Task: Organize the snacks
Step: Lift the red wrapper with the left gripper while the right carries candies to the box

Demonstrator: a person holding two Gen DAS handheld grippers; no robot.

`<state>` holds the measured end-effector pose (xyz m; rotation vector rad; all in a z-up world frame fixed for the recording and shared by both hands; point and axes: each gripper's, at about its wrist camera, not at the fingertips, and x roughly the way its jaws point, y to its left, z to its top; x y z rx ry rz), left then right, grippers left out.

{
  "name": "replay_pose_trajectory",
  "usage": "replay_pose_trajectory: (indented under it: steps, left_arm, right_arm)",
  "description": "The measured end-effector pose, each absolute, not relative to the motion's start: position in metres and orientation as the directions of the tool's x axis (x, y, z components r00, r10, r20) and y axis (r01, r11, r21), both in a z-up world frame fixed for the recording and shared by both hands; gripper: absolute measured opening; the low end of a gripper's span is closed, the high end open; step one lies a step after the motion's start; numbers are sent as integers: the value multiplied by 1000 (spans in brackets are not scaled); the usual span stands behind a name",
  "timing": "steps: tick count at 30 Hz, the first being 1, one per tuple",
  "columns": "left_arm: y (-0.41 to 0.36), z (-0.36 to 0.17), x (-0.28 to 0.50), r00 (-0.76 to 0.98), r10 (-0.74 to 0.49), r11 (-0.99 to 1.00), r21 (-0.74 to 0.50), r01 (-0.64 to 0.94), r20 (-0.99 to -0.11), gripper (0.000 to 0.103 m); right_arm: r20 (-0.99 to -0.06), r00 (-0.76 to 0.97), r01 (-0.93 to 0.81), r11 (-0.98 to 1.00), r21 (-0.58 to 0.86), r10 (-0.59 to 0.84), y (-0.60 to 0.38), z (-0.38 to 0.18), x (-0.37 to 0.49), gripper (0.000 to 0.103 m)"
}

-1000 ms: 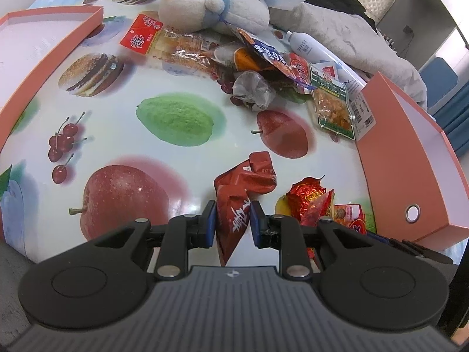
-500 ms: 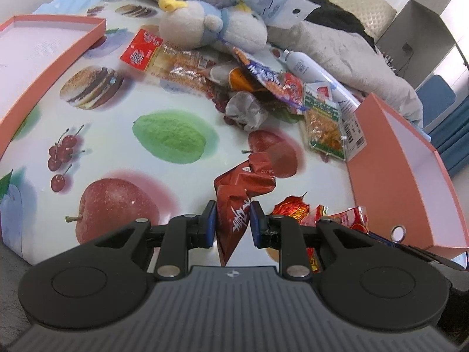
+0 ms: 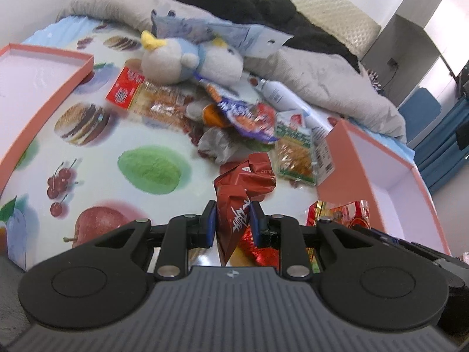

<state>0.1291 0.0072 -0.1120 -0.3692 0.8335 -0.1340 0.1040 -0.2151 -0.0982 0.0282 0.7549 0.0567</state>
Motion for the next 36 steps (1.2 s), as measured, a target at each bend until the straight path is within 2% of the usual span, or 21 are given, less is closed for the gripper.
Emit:
replay_pose_trajectory:
  steps: [11, 24, 36]
  left_arm:
    - [-15, -60, 126, 714, -284, 926, -377, 30, -640, 27]
    - [-37, 5, 130, 755, -360, 908, -391, 149, -548, 27]
    - [-107, 36, 156, 721, -433, 895, -356, 270, -541, 27]
  right_arm:
    - [-599, 797, -34, 997, 73, 71, -234, -44, 97, 12]
    - [-458, 888, -28, 999, 45, 45, -246, 23, 87, 12]
    - [-395, 918, 31, 999, 40, -13, -297, 50, 98, 12]
